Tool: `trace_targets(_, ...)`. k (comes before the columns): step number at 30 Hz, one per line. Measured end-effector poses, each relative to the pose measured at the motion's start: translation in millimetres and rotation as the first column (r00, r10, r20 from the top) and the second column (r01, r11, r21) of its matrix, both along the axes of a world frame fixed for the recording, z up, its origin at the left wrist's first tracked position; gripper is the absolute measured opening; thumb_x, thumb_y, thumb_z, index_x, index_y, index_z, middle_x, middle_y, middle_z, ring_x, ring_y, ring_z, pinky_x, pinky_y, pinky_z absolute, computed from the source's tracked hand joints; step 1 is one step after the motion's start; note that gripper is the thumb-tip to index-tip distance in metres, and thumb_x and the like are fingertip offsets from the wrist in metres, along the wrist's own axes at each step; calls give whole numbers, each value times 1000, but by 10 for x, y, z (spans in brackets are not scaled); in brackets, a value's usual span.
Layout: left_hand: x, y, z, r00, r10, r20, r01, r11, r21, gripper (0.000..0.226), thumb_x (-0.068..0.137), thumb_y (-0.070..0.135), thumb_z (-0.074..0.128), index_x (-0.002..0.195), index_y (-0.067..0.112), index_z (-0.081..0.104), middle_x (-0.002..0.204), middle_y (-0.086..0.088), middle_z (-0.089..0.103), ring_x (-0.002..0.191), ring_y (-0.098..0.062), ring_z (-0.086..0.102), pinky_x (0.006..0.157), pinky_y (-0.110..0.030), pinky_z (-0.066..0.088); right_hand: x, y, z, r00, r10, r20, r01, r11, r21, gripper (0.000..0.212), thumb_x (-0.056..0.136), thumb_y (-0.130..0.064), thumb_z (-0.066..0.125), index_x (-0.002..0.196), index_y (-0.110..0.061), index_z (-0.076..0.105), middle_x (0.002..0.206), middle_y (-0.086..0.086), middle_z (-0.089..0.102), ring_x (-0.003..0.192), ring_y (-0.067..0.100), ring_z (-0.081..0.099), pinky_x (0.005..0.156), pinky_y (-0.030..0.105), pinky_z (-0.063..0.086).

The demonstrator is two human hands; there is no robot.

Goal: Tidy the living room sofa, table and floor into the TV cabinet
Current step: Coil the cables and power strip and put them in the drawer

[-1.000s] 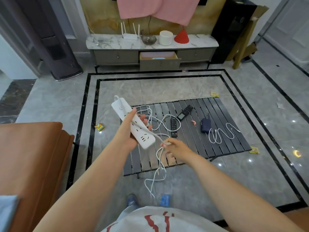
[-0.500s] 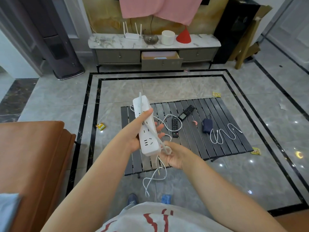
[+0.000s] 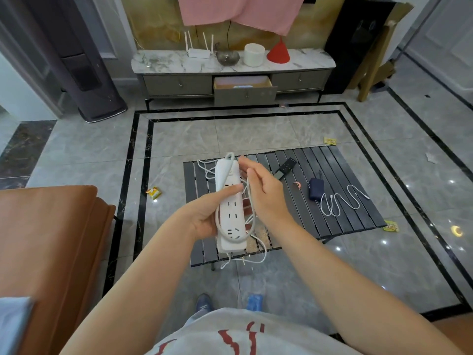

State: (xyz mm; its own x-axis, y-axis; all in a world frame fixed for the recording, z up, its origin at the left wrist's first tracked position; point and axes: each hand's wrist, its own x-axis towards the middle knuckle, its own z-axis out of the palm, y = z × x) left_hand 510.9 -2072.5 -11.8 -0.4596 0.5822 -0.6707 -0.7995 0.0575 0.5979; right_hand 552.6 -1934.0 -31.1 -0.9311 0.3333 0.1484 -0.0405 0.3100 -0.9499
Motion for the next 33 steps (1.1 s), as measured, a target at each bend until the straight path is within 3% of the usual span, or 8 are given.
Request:
trace_targets(6,78,-13,-8,993,-114,-42,115,993,12,29,72,24,77,94,6,72,82,-12,73,70,-24,71,66,-36,61,20,-44,49,987,153,47,-155,987,40,46,108,-20,34,152,-30,29,163,-10,21,148,-3,16,121,23,17)
trace_targets(12,122,-52,-70,985,-174,9,173,982,80,22,73,27,80,82,8,70,76,-10,66,67,-21,64,71,-35,58,12,17,166,949,280,141,-289,956,43,48,108,-33,29,156,-29,22,164,-18,10,145,-12,6,115,10,8)
trace_targets(15,197,-30,-96,996,-84,8,81,983,163,19,79,27,77,82,9,72,78,-9,68,68,-21,66,71,-35,59,-18,24,224,927,344,152,-351,936,24,58,104,-52,20,158,-33,9,162,-26,-7,144,-14,-3,120,24,1)
trace_targets(19,240,-12,-76,999,-32,-20,34,990,138,26,77,33,72,90,11,74,87,-11,74,73,-22,71,68,-33,60,-26,-5,200,943,285,173,-315,931,182,62,97,-66,10,154,-46,-1,157,-33,-18,141,-18,-3,122,37,1)
trace_targets(24,210,56,-45,996,4,-84,3,997,82,35,73,34,77,97,8,71,84,-12,73,70,-23,71,63,-33,58,-20,-35,186,936,309,168,-291,949,-124,63,96,-66,11,154,-46,-4,158,-31,-16,143,-15,-10,123,37,-3)
trace_targets(27,198,62,-37,987,34,-160,-26,998,51,27,80,24,76,100,8,69,82,-13,73,68,-24,70,64,-34,58,-6,-30,186,928,334,163,-304,935,-184,58,100,-60,13,153,-46,-3,159,-29,-14,145,-11,-8,121,31,-1)
trace_targets(30,181,80,-13,965,58,-256,-55,998,18,13,83,4,70,96,7,68,77,-14,72,65,-26,69,64,-37,60,-23,-9,158,920,354,167,-312,921,-233,61,96,-66,18,152,-49,0,160,-28,-9,146,-9,-5,124,37,1)
trace_targets(33,168,71,29,967,43,-252,-40,999,16,13,83,-2,65,95,4,67,73,-15,70,60,-24,68,57,-33,58,-18,-2,184,914,369,167,-327,916,-231,58,96,-68,20,150,-55,3,163,-22,0,146,0,20,117,28,30)
